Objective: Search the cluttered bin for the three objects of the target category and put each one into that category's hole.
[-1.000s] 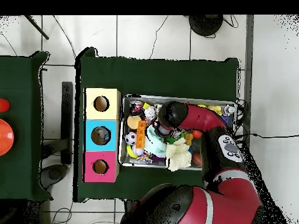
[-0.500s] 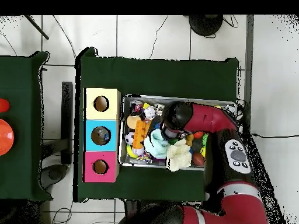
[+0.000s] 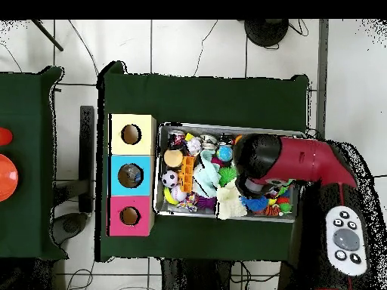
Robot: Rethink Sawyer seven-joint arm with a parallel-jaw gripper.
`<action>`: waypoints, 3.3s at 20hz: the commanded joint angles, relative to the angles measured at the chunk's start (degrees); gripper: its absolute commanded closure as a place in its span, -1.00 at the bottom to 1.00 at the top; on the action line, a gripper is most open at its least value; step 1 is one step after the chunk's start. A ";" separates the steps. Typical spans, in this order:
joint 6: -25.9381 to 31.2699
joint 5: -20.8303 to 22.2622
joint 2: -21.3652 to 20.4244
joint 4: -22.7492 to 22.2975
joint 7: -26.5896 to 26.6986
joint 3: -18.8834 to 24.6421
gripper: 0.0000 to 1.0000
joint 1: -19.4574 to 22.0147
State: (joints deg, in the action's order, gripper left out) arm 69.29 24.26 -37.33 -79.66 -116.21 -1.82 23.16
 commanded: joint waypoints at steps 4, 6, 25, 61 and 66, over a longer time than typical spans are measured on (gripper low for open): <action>-8.47 4.13 -1.52 -9.79 7.64 2.32 1.00 3.31; -11.49 2.55 -1.15 -11.60 9.26 4.26 1.00 5.56; -20.02 -5.84 -3.08 -20.12 7.28 12.93 -1.00 12.75; -48.77 -4.04 14.06 -20.21 -2.51 13.77 -1.00 10.09; -65.79 0.62 20.61 -14.50 -6.88 6.15 -1.00 4.05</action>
State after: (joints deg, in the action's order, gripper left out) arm 17.32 19.20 -27.01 -102.25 -116.21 9.94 31.51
